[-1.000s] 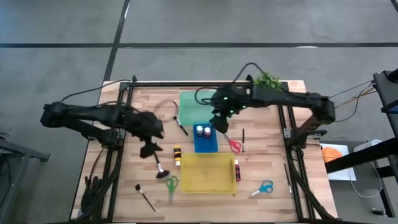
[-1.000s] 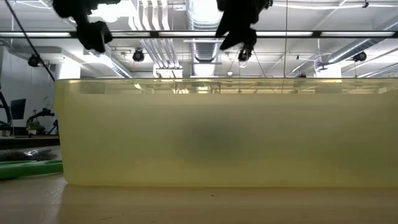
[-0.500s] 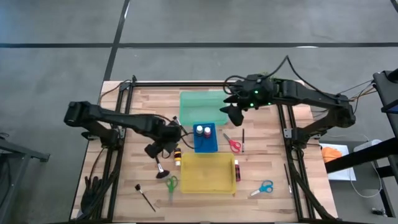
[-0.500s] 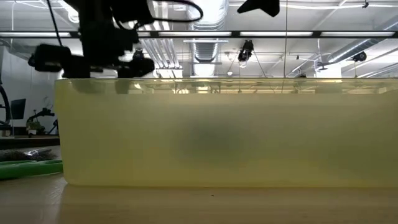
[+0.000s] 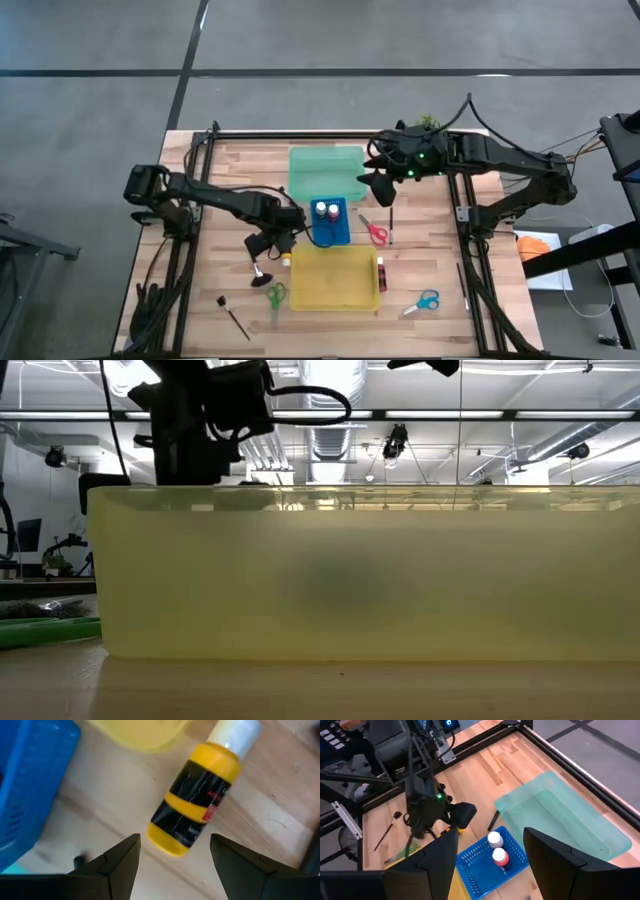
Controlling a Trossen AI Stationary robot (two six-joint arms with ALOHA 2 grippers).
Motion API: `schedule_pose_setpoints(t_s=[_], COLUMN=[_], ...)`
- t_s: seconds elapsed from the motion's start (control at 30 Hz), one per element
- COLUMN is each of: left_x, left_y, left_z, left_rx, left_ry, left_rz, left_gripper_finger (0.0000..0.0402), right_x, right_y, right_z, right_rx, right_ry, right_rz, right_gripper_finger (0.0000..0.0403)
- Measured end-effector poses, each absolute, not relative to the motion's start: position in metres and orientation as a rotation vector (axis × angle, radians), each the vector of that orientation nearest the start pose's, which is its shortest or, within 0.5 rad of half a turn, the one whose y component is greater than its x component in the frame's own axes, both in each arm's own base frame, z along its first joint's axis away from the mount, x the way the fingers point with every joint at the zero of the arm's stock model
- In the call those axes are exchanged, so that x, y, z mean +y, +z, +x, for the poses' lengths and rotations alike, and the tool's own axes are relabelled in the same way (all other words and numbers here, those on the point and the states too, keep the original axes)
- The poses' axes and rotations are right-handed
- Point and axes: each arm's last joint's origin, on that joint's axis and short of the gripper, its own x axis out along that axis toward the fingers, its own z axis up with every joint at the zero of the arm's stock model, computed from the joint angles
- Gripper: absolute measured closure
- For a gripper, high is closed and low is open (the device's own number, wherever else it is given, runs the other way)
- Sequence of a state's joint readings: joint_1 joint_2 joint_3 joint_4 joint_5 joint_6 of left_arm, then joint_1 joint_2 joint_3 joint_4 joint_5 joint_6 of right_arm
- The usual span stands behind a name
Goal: Pick & Place Paint Supplies
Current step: Put the yellow paint bottle into the blue bin
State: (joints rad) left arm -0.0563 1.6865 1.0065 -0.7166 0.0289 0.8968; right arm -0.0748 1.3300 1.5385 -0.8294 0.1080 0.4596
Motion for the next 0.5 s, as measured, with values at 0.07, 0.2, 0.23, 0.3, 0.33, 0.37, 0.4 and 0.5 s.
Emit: schedule_pose_setpoints(t_s=[0.07, 0.2, 0.23, 0.3, 0.33, 0.37, 0.4, 0.5], left_x=[-0.018, -0.018, -0.018, -0.018, -0.018, -0.018, -0.018, -0.018], left_y=[0.158, 0.151, 0.149, 0.145, 0.143, 0.141, 0.139, 0.135], left_z=[0.297, 0.295, 0.294, 0.291, 0.289, 0.287, 0.285, 0.281], left_rx=[1.258, 1.247, 1.246, 1.262, 1.269, 1.274, 1.281, 1.300], left_ry=[-0.696, -0.702, -0.701, -0.705, -0.708, -0.713, -0.717, -0.703], left_rz=[0.760, 0.757, 0.757, 0.750, 0.744, 0.739, 0.735, 0.706], left_gripper_finger=[0.0152, 0.0152, 0.0152, 0.0152, 0.0152, 0.0152, 0.0152, 0.0153], right_x=[-0.022, -0.022, -0.022, -0.022, -0.022, -0.022, -0.022, -0.022], right_y=[0.412, 0.412, 0.412, 0.412, 0.412, 0.412, 0.412, 0.412], right_z=[0.262, 0.262, 0.262, 0.262, 0.262, 0.262, 0.262, 0.262], right_rx=[0.572, 0.568, 0.568, 0.568, 0.568, 0.568, 0.568, 0.568], right_ry=[-0.320, -0.335, -0.335, -0.335, -0.335, -0.336, -0.337, -0.337], right_rz=[0.434, 0.428, 0.428, 0.428, 0.428, 0.428, 0.428, 0.428], right_gripper_finger=[0.0178, 0.0178, 0.0178, 0.0178, 0.0178, 0.0178, 0.0178, 0.0178])
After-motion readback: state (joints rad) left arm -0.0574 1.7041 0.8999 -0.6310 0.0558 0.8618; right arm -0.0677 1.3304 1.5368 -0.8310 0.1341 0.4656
